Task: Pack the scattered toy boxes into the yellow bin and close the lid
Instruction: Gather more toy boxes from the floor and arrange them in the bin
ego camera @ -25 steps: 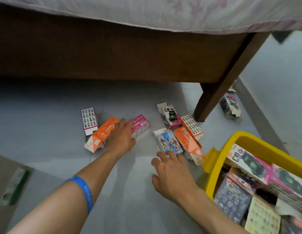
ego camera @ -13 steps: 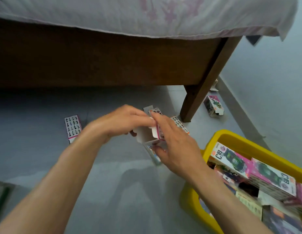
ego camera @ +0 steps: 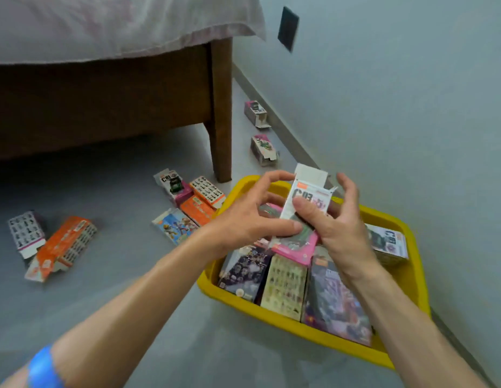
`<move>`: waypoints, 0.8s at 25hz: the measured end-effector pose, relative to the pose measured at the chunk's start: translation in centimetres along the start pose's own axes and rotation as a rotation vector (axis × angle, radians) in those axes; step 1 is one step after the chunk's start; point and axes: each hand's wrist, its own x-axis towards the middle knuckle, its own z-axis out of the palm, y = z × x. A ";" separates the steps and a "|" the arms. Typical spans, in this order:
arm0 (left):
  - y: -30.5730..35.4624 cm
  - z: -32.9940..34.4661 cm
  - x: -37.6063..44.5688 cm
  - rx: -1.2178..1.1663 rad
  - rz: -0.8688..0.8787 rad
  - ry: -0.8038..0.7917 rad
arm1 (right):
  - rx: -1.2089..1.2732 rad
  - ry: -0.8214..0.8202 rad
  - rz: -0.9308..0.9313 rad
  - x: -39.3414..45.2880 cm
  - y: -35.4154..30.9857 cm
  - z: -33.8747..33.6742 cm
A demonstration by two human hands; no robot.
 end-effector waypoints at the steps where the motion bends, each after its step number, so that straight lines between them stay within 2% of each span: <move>1: -0.3 0.7 0.3 0.002 -0.032 -0.016 | 0.022 0.044 0.000 -0.4 0.8 -0.6; 4: -1.3 2.2 0.7 0.018 -0.114 -0.078 | 0.109 0.065 -0.009 -1.8 1.8 -1.4; 9: -2.3 5.5 0.9 -0.029 -0.184 -0.164 | 0.025 -0.049 0.039 -3.3 2.9 -5.6; 13: -3.5 9.9 2.1 -0.140 -0.104 -0.031 | -0.002 0.014 0.045 -3.1 3.4 -9.0; 15: -3.9 11.6 2.9 -0.190 -0.121 -0.016 | -0.001 0.033 0.036 -3.2 3.7 -10.4; 18: -3.8 13.3 4.2 -0.130 -0.102 -0.029 | -0.064 0.048 -0.012 -3.2 4.1 -12.2; 20: -3.9 13.9 4.6 -0.068 -0.056 0.000 | -0.186 0.134 -0.001 -2.9 4.2 -13.7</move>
